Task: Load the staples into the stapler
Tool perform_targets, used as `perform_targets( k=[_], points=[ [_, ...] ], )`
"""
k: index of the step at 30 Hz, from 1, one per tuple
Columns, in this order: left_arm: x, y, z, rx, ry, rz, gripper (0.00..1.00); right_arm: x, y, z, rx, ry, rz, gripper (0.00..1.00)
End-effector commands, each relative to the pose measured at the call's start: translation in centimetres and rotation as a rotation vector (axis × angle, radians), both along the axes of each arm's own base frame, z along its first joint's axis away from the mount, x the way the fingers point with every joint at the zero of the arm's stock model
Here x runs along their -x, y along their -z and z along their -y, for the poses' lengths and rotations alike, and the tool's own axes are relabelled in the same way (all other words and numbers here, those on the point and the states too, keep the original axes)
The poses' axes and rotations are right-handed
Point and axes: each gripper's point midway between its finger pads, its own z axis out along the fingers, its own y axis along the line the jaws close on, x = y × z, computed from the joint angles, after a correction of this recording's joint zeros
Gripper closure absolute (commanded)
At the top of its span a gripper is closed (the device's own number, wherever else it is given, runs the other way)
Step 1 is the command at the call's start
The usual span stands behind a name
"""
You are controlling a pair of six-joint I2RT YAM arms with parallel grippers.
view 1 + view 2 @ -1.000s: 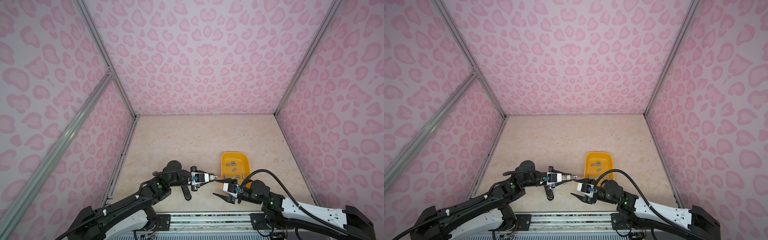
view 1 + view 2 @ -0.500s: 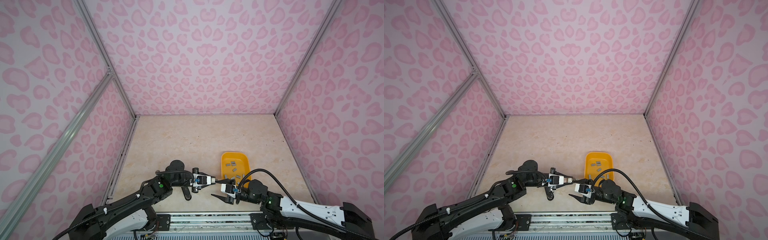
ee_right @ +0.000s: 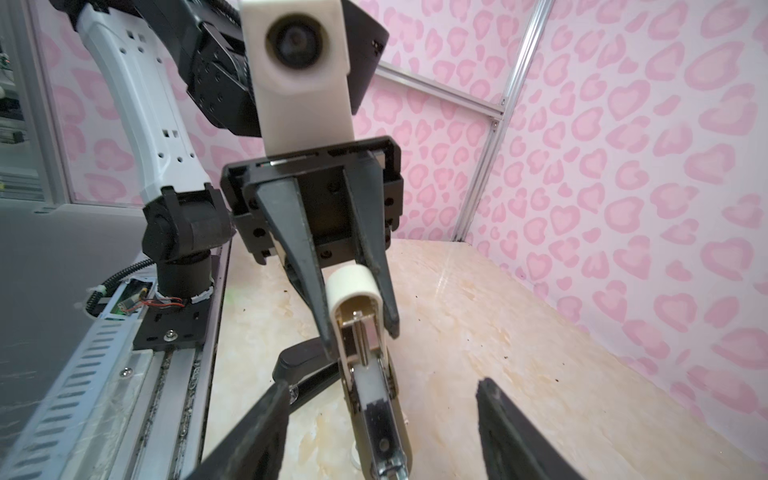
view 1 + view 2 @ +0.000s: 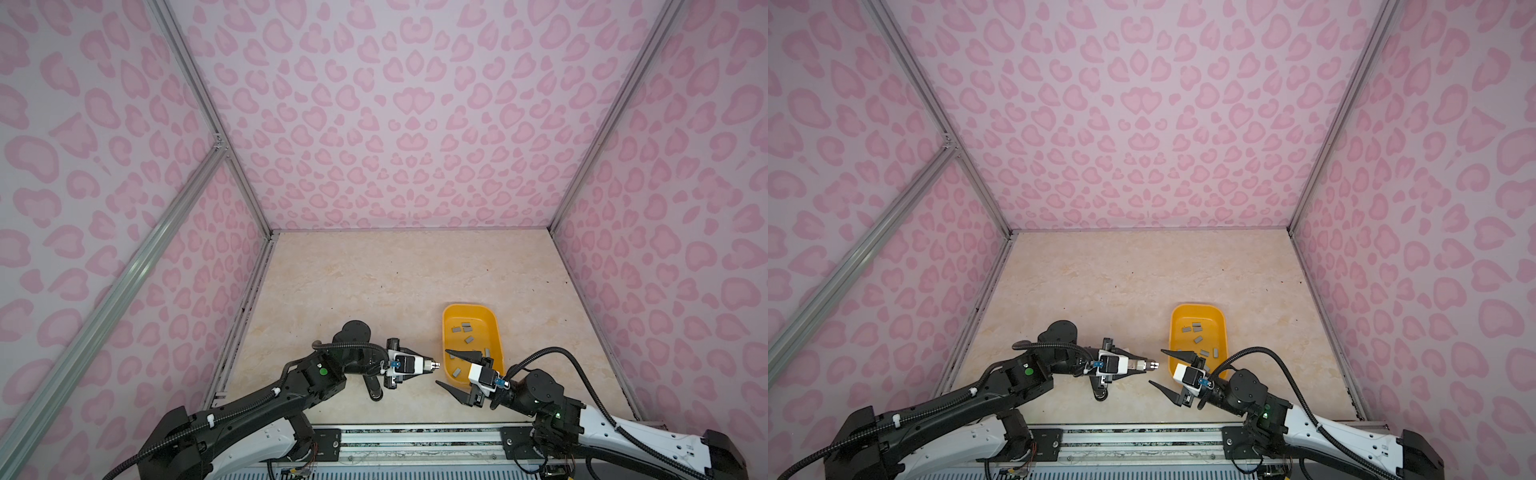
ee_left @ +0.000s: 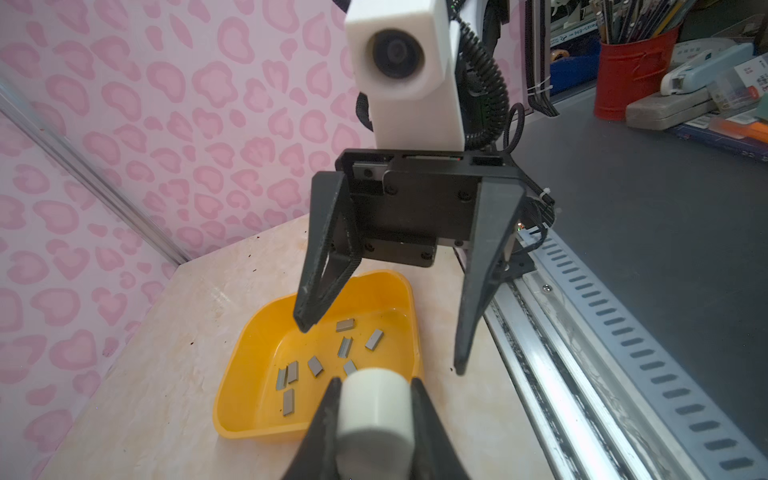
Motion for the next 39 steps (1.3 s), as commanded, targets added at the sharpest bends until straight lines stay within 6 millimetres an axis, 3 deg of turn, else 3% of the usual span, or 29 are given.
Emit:
perform_targets(
  k=[1, 13, 25, 39],
  points=[
    [1.0, -1.0, 0.1, 0.029, 0.056, 0.027, 0.96, 0.8, 0.3, -0.6, 0.013, -0.060, -0.032, 0.29],
    [2.3, -0.8, 0.2, 0.023, 0.133, 0.028, 0.96, -0.3, 1.8, -2.2, 0.103, -0.040, -0.073, 0.32],
    [2.8, -0.6, 0.2, 0.015, 0.159, 0.024, 0.96, -0.1, 2.3, -3.1, 0.132, -0.075, -0.088, 0.40],
    [2.9, -1.0, 0.1, 0.030, 0.156, 0.030, 0.97, -0.3, 2.9, -4.2, 0.160, -0.095, -0.112, 0.60]
  ],
)
